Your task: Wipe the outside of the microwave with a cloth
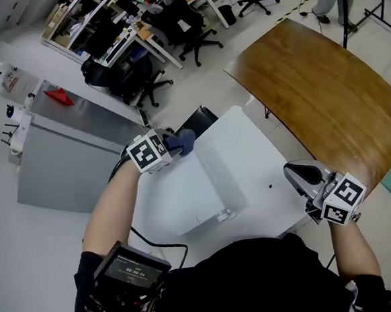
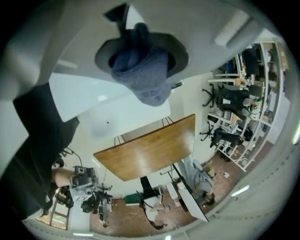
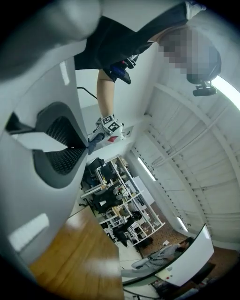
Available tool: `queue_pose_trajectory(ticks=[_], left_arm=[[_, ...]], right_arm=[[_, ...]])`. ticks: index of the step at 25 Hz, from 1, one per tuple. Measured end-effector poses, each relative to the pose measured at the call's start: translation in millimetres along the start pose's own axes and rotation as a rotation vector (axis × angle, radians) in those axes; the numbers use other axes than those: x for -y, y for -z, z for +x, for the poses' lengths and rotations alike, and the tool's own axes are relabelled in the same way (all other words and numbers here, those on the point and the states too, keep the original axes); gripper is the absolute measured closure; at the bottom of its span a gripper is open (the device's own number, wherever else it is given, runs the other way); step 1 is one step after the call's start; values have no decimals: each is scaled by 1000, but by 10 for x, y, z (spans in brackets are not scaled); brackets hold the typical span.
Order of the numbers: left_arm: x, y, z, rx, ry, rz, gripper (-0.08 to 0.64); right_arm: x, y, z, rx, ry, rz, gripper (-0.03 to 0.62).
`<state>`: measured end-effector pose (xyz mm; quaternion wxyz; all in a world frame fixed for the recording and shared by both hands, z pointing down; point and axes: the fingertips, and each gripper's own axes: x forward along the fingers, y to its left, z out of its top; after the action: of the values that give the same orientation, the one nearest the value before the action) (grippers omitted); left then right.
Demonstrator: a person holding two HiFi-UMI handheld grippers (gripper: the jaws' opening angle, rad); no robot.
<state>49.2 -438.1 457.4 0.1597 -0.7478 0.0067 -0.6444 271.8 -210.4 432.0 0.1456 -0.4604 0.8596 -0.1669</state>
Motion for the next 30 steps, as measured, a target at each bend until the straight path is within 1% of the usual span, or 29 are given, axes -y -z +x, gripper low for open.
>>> queue_pose_trajectory(ticks=[2, 3, 6, 8, 11, 14, 17, 19, 22, 24, 26, 28, 30], left_arm=[[-64, -15, 195, -105, 69, 35, 500], [-50, -34, 273, -145, 115, 45, 500], [74, -113, 511, -248, 257, 46, 500], [154, -115, 713, -335, 330, 64, 502], [297, -54, 1079, -471, 424, 118, 502], [393, 39, 1489, -600, 490, 169, 503], [537, 117, 1926, -695, 553, 190, 503], [616, 172, 2196, -758, 573, 218, 503], [664, 276, 2513, -841, 575, 288, 505], [706, 327, 2658, -859, 579, 312, 505], [735, 308, 2686, -840, 583, 332, 505], [718, 166, 2501, -776, 572, 359, 503], [689, -116, 2055, -674, 544, 383, 503]], right_arm=[[107, 42, -161, 15, 34, 29, 588], [152, 58, -238, 23, 51, 40, 588], [304, 78, -443, 43, 94, 70, 588], [414, 78, -535, 53, 116, 83, 588], [560, 112, -624, 61, 140, 101, 588], [693, 170, -747, 62, 174, 117, 588], [802, 256, -919, 51, 221, 131, 588], [865, 341, -1039, 43, 255, 145, 588], [926, 496, -1161, 33, 301, 172, 588], [935, 560, -1195, 25, 316, 186, 588], [906, 559, -1190, 21, 315, 189, 588], [839, 496, -1148, 33, 301, 181, 588], [755, 386, -1106, 51, 275, 169, 588]])
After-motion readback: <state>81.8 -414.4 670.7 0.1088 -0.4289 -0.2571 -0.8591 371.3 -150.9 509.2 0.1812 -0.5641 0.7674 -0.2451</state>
